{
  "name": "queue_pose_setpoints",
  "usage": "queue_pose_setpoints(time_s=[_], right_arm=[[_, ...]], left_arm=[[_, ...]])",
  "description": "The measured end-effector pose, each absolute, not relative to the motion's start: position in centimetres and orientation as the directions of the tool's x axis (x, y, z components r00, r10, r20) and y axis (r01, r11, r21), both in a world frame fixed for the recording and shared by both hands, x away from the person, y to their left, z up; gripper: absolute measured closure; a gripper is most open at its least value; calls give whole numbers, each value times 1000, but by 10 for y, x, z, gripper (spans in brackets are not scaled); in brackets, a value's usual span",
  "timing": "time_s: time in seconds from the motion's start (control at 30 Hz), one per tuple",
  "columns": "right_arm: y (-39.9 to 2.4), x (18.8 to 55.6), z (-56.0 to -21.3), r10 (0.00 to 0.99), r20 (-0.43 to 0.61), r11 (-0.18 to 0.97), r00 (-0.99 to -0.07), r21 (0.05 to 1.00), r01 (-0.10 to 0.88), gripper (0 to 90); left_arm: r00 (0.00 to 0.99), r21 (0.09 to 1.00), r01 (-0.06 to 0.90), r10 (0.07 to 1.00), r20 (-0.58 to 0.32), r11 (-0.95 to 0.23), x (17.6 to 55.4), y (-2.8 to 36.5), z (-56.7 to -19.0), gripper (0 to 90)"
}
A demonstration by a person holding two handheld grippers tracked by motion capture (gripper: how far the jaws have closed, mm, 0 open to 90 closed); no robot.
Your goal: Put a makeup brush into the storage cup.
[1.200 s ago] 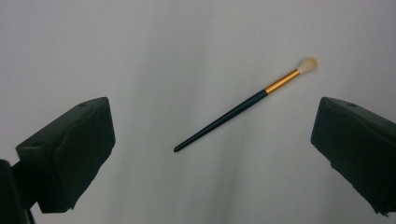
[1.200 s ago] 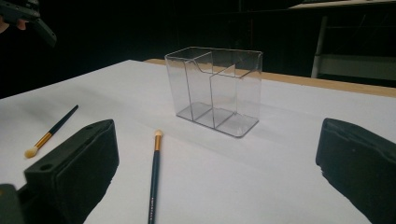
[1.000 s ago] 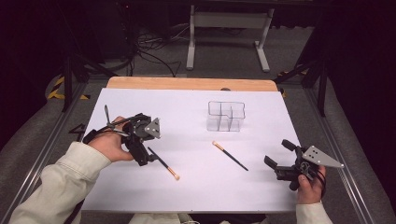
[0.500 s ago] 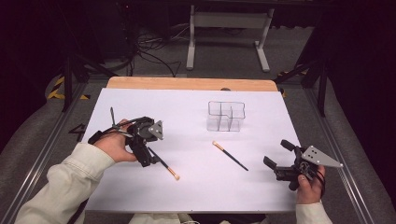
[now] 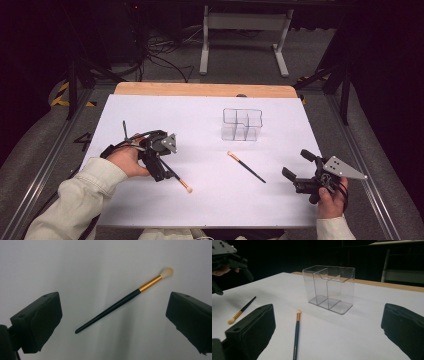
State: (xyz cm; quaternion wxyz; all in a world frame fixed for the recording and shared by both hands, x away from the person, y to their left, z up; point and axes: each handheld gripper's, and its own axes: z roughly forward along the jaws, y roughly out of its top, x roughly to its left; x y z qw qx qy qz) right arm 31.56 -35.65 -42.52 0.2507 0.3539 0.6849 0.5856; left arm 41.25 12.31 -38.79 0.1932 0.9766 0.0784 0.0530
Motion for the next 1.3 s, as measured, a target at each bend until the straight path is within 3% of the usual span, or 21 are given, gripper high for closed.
queue_pose_setpoints(time_s=[1.3], right_arm=[[-356,317,-427,777,93,47,-623,978,205,1]], left_arm=[[990,308,132,141,6,-942,419,111,-428,55]])
